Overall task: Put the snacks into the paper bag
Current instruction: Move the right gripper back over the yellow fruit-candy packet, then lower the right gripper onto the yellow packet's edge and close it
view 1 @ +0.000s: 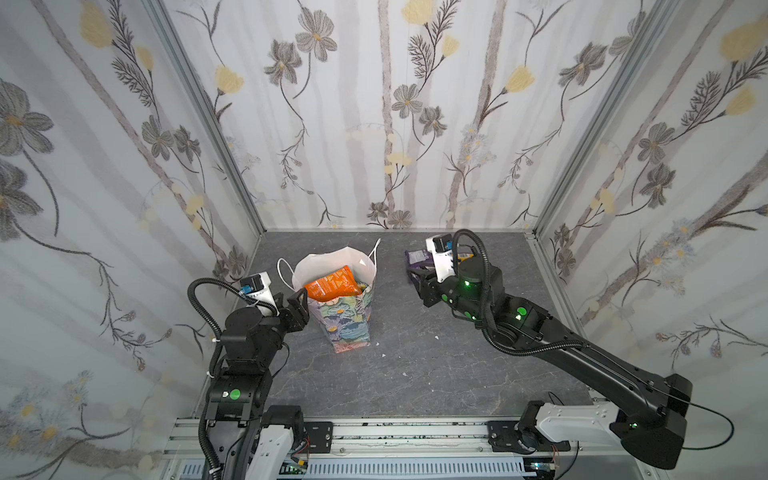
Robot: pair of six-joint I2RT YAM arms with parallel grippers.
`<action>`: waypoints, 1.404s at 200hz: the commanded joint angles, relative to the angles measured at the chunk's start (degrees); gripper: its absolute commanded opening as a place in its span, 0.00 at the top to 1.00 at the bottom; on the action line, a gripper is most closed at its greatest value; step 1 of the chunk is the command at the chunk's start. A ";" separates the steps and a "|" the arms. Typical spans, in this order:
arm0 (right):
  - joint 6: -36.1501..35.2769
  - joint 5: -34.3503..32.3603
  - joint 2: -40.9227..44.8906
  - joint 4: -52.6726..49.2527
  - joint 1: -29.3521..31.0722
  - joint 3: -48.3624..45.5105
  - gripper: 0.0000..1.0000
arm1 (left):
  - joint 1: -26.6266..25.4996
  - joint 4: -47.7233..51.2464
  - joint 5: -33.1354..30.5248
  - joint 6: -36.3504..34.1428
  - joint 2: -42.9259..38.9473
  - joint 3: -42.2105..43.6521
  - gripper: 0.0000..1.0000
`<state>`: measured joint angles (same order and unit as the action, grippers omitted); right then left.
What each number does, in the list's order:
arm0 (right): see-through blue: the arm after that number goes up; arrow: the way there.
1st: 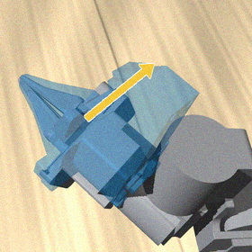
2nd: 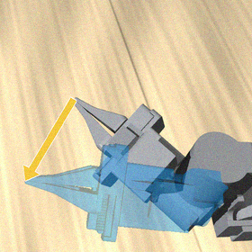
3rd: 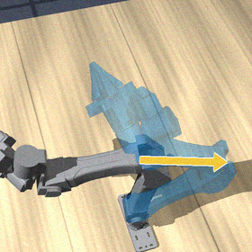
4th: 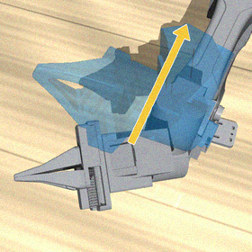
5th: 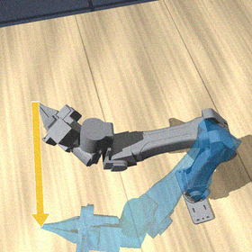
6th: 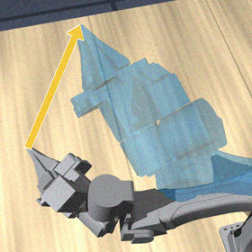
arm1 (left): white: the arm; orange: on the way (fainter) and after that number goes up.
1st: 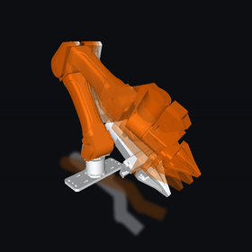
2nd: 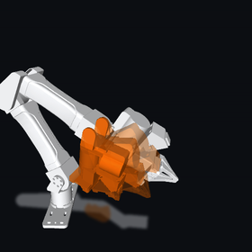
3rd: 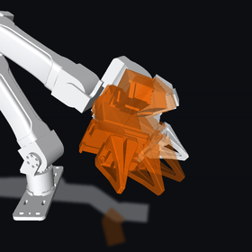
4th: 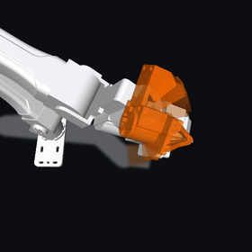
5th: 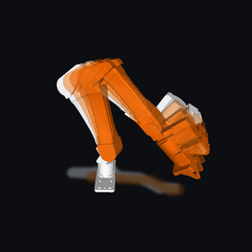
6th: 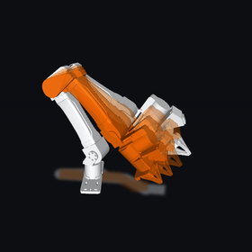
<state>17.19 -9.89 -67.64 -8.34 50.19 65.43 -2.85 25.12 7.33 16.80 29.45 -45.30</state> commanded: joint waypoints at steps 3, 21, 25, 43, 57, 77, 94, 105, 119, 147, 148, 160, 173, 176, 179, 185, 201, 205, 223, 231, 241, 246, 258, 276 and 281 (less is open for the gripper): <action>10.84 6.98 6.58 10.50 -6.33 -11.34 0.56 | 0.04 -0.35 -1.86 3.19 0.25 1.96 0.35; 14.91 10.26 10.03 11.69 -10.99 -18.48 0.56 | 0.04 -1.39 -0.05 3.91 2.18 3.79 0.34; 15.51 10.98 10.61 11.95 -11.90 -19.82 0.55 | 0.04 -1.54 0.16 3.98 2.58 4.04 0.34; 17.72 13.28 12.38 13.50 -16.27 -26.22 0.52 | 0.05 -1.91 1.20 3.73 3.83 4.33 0.33; 17.88 13.71 13.13 14.24 -19.67 -29.64 0.52 | 0.13 -2.44 1.89 3.34 3.69 4.57 0.32; 15.76 10.67 12.85 13.12 -24.05 -32.31 0.50 | 0.13 -2.45 1.81 3.11 3.02 4.30 0.29; 11.84 3.87 11.98 9.58 -25.16 -31.55 0.44 | 0.13 -2.29 0.60 2.08 3.06 3.51 0.29; 9.56 -1.27 11.46 8.60 -25.31 -31.53 0.38 | 0.13 -2.19 -0.61 1.61 3.47 3.54 0.28; 7.38 -2.51 9.97 9.89 -27.84 -32.19 0.36 | 0.13 -2.23 -0.65 0.70 4.47 3.64 0.28; 7.46 6.69 4.12 13.32 -36.89 -31.71 0.35 | 0.18 -2.79 0.47 0.80 5.03 4.25 0.28; 7.53 7.11 3.88 13.55 -37.17 -31.70 0.35 | 0.20 -2.80 0.52 0.79 5.01 4.25 0.29; 8.01 12.00 0.69 15.61 -40.58 -31.18 0.35 | 0.10 -2.81 0.42 0.87 4.50 4.34 0.28; 8.36 17.73 -3.38 17.43 -43.91 -30.12 0.34 | 0.13 -2.89 0.40 0.58 3.64 4.34 0.27; 8.44 19.32 -4.26 17.79 -44.58 -29.70 0.33 | 0.09 -2.89 0.42 0.42 3.46 4.26 0.27; 8.38 21.07 -5.43 18.13 -45.32 -29.26 0.31 | 0.12 -2.84 0.42 0.23 3.30 4.19 0.27; 7.95 24.43 -7.50 18.70 -46.56 -28.24 0.28 | 0.13 -2.57 0.19 -0.16 3.17 3.91 0.27; 6.89 31.09 -13.21 18.24 -48.96 -24.60 0.27 | 0.14 -2.26 -1.16 -0.27 2.81 3.89 0.27; 6.50 31.69 -14.23 18.27 -49.23 -23.85 0.26 | 0.13 -2.34 -1.10 -0.27 2.80 4.03 0.27; 4.91 31.65 -18.40 18.61 -50.16 -20.95 0.26 | 0.13 -2.62 -0.15 -0.15 2.89 4.25 0.27; 4.37 31.84 -19.90 18.40 -50.74 -19.77 0.26 | 0.09 -2.71 0.17 -0.10 2.88 4.34 0.27; 4.31 33.06 -21.59 18.99 -51.45 -18.95 0.26 | 0.13 -2.88 0.42 -0.05 2.72 4.51 0.27; 4.34 33.89 -22.17 19.75 -51.59 -18.78 0.25 | 0.13 -2.96 0.51 -0.10 2.63 4.52 0.27; 4.34 34.34 -23.38 20.50 -51.86 -17.89 0.25 | 0.13 -2.98 0.49 -0.10 2.46 4.51 0.27; 3.42 33.01 -26.48 18.68 -52.12 -15.51 0.25 | 0.13 -2.89 0.36 -0.10 2.37 4.47 0.27; 3.38 33.01 -27.07 18.53 -52.13 -15.11 0.25 | 0.12 -2.93 0.40 -0.10 2.32 4.49 0.27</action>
<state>22.24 21.89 -92.29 9.43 -1.74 48.14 -2.79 23.90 7.60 16.86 31.90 -40.91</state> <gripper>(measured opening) 0.749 0.727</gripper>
